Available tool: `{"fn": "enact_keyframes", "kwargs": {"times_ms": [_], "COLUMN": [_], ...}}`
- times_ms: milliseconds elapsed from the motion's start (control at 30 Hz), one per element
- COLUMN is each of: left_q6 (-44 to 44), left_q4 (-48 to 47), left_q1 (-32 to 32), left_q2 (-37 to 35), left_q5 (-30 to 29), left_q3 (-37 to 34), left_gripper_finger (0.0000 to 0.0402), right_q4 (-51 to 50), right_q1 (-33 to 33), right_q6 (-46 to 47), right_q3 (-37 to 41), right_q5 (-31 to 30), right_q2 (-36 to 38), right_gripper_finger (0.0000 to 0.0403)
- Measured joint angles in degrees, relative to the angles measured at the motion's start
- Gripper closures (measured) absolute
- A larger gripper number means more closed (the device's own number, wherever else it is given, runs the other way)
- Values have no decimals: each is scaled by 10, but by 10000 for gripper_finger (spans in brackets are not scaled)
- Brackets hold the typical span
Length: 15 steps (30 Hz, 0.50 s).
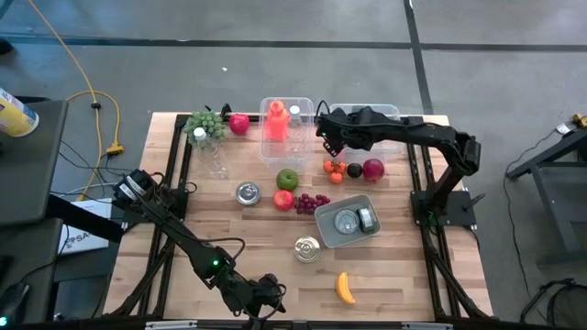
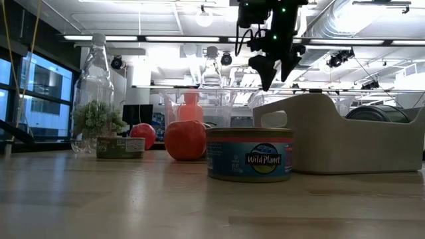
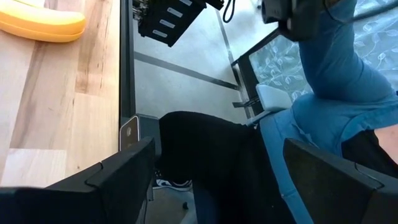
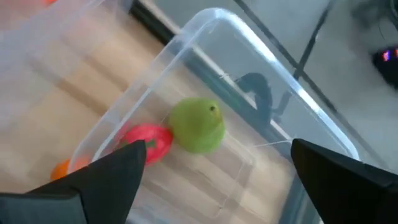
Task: Pick & Place Food Item
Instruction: Put the banana into the right transparent bin
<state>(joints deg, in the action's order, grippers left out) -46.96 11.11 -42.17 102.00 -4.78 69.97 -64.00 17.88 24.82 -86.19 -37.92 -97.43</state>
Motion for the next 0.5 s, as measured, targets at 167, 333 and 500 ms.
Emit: {"fn": "enact_keyframes", "kwargs": {"times_ms": [167,333,500], "left_q6": [0,0,0], "left_q4": [-2,-12,-28], "left_q1": [0,0,-4], "left_q2": [0,0,0], "left_q5": [0,0,0], "left_q3": [0,1,1], "left_gripper_finger": [60,60,60], "right_q4": [18,31,23], "right_q1": [-37,-90,-188], "right_q6": [-49,-20,9], "right_q3": [0,0,0], "right_q5": [20,20,29], "right_q2": [11,50,77], "right_gripper_finger": [22,21,22]}}
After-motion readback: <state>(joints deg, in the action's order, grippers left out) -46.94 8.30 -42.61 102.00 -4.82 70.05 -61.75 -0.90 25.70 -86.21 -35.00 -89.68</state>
